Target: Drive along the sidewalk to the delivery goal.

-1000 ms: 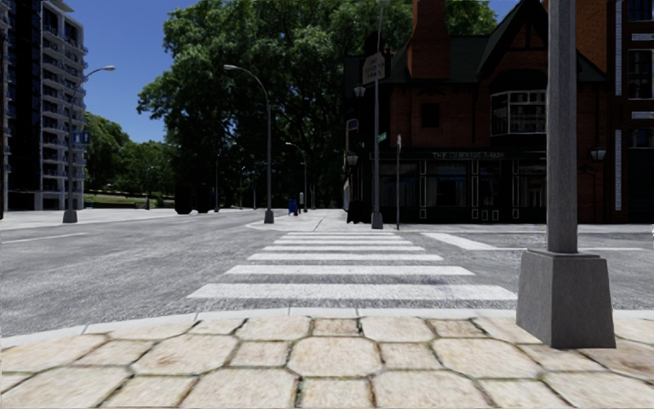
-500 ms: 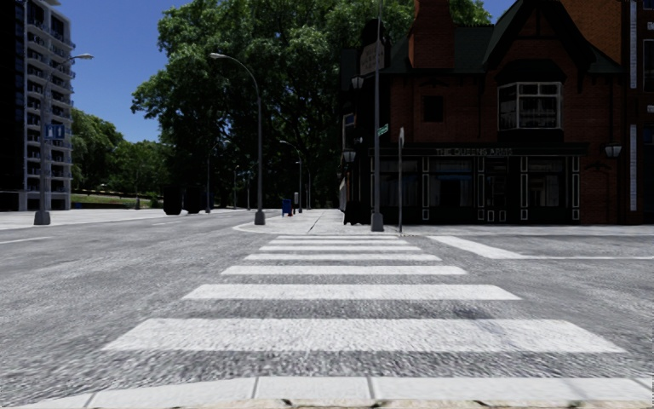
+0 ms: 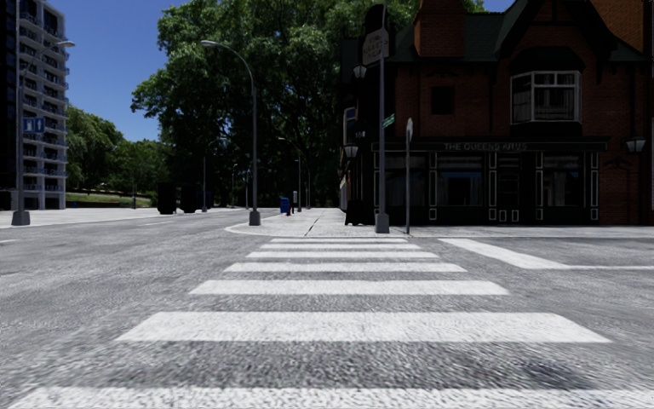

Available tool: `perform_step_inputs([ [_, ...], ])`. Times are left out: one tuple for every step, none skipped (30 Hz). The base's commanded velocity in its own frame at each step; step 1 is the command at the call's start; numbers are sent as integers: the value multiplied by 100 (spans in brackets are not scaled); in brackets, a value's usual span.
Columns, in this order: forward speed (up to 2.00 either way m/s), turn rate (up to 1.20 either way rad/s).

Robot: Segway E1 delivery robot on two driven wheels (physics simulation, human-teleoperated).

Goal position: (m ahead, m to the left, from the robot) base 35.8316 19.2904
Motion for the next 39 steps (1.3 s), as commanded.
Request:
perform_step_inputs([
  [86, 0],
  [89, 0],
  [89, 0],
  [92, 0],
  [96, 0],
  [98, 0],
  [99, 0],
  [99, 0],
  [99, 0],
  [99, 0],
  [99, 0],
  [99, 0],
  [99, 0],
  [100, 0],
  [100, 0],
  [100, 0],
  [101, 0],
  [101, 0],
  [103, 0],
  [109, 0],
  [114, 0],
  [120, 0],
  [120, 0],
  [125, 0],
  [125, 0],
  [126, 0],
  [126, 0],
  [126, 0],
  [126, 0],
  [126, 0],
  [126, 0],
  [126, 0],
  [126, 0],
  [126, 0],
  [126, 0],
  [126, 0],
  [126, 0],
  [126, 0],
  [126, 0],
])
